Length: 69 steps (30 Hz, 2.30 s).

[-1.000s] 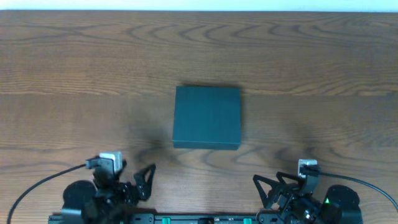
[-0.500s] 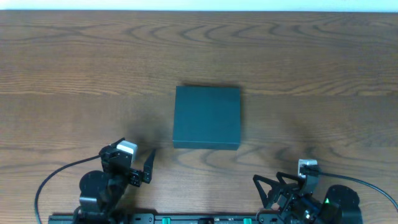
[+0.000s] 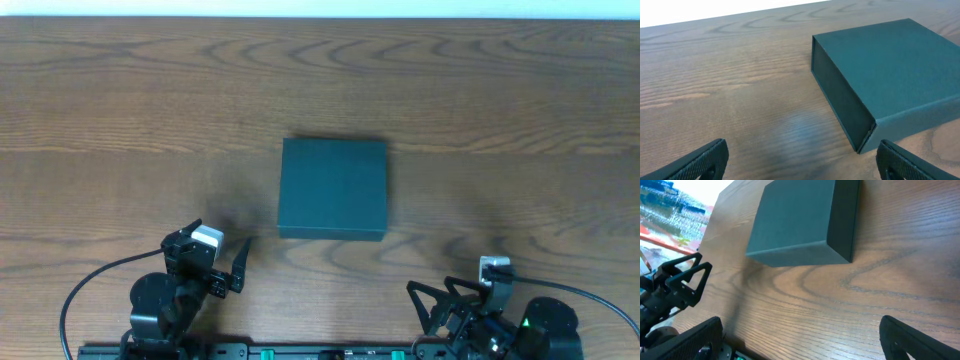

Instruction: Pack container

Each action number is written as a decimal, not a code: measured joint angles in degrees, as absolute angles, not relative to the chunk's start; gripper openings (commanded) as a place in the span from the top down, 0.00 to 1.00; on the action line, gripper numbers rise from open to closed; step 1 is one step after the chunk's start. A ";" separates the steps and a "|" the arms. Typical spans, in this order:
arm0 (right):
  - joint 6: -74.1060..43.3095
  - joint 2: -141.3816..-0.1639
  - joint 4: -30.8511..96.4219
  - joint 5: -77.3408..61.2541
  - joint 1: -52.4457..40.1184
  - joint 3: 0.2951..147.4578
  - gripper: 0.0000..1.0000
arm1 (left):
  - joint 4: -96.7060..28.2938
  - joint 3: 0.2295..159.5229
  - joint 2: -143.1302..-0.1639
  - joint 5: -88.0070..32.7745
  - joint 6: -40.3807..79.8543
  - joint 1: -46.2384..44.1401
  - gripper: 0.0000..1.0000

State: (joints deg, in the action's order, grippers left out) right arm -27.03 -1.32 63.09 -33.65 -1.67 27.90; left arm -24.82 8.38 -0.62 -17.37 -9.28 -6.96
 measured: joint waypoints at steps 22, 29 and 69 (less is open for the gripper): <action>-23.77 -1.10 52.56 -23.92 -1.67 26.68 0.01 | -24.82 8.36 -0.62 -17.37 -9.30 -6.96 0.05; -2.59 -0.95 44.64 -19.29 -1.67 24.21 0.01 | -24.77 8.36 -0.62 -17.34 -9.28 -6.96 0.05; 8.21 -0.82 39.33 -11.51 -1.67 9.56 0.01 | -24.75 8.36 -0.62 -17.34 -9.30 -6.96 0.05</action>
